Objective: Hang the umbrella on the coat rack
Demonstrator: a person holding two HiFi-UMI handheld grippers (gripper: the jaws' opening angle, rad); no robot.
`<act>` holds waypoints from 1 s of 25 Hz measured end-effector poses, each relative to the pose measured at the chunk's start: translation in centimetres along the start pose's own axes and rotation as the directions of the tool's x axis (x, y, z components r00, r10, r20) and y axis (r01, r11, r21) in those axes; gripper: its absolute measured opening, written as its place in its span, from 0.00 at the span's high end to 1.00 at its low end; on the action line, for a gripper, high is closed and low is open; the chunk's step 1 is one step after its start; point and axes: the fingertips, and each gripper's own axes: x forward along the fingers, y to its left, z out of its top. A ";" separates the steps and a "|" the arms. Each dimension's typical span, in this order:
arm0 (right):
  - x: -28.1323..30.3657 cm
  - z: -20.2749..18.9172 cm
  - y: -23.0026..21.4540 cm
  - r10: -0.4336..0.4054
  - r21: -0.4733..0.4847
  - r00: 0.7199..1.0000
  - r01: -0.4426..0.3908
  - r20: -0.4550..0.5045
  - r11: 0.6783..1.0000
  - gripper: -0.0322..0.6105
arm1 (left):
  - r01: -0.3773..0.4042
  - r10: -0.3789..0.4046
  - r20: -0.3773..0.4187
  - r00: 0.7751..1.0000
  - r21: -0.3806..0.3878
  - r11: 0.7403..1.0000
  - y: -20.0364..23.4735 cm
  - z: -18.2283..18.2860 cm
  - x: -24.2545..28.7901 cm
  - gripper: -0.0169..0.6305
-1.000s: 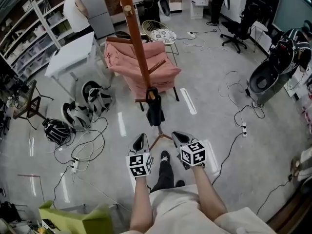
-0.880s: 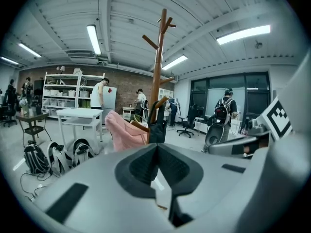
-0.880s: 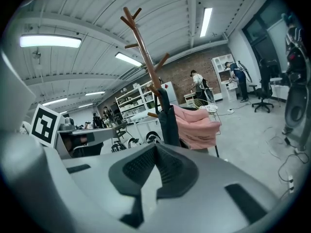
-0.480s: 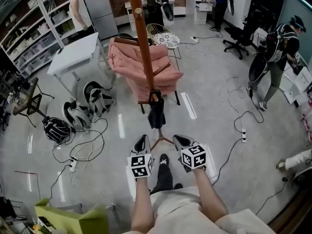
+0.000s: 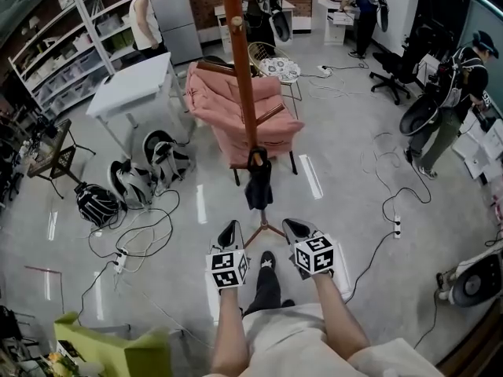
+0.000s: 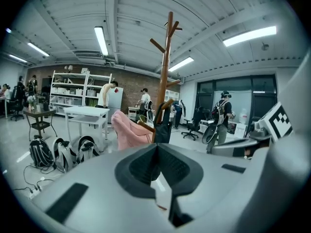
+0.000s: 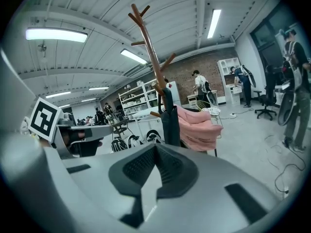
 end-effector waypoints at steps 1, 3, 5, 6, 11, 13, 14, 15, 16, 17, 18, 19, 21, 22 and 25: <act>0.0 0.0 0.0 0.003 -0.002 1.000 -0.003 -0.002 1.000 0.95 | 0.005 -0.005 -0.005 1.000 -0.003 1.000 -0.1 -0.1 0.0 0.96; 0.0 0.0 -0.1 0.008 -0.005 1.000 -0.008 -0.005 1.000 0.95 | 0.015 -0.015 -0.013 1.000 -0.010 1.000 -0.4 -0.1 -0.1 0.96; -0.1 -0.1 -0.2 0.009 -0.001 1.000 -0.009 -0.003 1.000 0.95 | 0.029 -0.030 -0.008 1.000 -0.030 0.999 -0.7 0.0 -0.4 0.96; -0.2 -0.1 -0.3 0.009 0.003 1.000 -0.009 0.001 1.000 0.95 | 0.038 -0.038 -0.003 0.999 -0.040 0.998 -0.9 0.1 -0.5 0.96; -0.4 -0.2 -0.6 0.005 0.018 1.000 -0.005 0.009 1.000 0.95 | 0.036 -0.035 0.015 0.999 -0.031 0.999 -1.0 0.7 -1.0 0.96; -0.5 -0.3 -0.6 0.006 0.017 1.000 -0.006 0.007 1.000 0.95 | 0.033 -0.032 0.009 0.999 -0.018 0.999 -0.9 0.8 -0.9 0.96; -0.4 -0.4 -0.6 0.006 0.015 1.000 -0.007 0.006 1.000 0.95 | 0.033 -0.033 0.009 0.999 -0.008 0.999 -1.0 0.8 -0.9 0.96; -0.4 -0.4 -0.6 0.006 0.016 1.000 -0.006 0.006 1.000 0.95 | 0.032 -0.032 0.009 0.999 -0.001 0.999 -1.0 0.7 -0.8 0.96; -0.3 -0.5 -0.6 0.006 0.019 1.000 -0.006 0.005 1.000 0.95 | 0.029 -0.029 0.007 1.000 0.004 1.000 -1.0 0.6 -0.7 0.96; -0.3 -0.5 -0.7 0.005 0.021 1.000 -0.006 0.005 1.000 0.95 | 0.024 -0.024 0.005 1.000 0.009 1.000 -1.0 0.5 -0.6 0.96; -0.4 -0.6 -0.8 0.004 0.022 1.000 -0.005 0.004 1.000 0.95 | 0.017 -0.017 0.002 1.000 0.014 1.000 -1.0 0.4 -0.6 0.96; -0.4 -0.6 -0.9 0.003 0.021 1.000 -0.003 0.003 1.000 0.95 | 0.011 -0.011 0.001 1.000 0.019 1.000 -1.0 0.3 -0.6 0.96; -0.6 -0.6 -1.0 0.002 0.020 1.000 -0.002 0.002 1.000 0.95 | 0.005 -0.005 0.004 1.000 0.019 1.000 -1.1 0.4 -0.6 0.96; -0.6 -0.6 -1.1 0.002 0.020 1.000 -0.002 0.001 1.000 0.95 | 0.005 -0.005 0.007 1.000 0.014 1.000 -1.2 0.5 -0.6 0.96; -0.7 -0.8 -1.2 0.003 0.018 1.000 -0.003 -0.004 1.000 0.95 | 0.010 -0.010 0.018 1.000 -0.011 1.000 -1.2 0.7 -0.6 0.96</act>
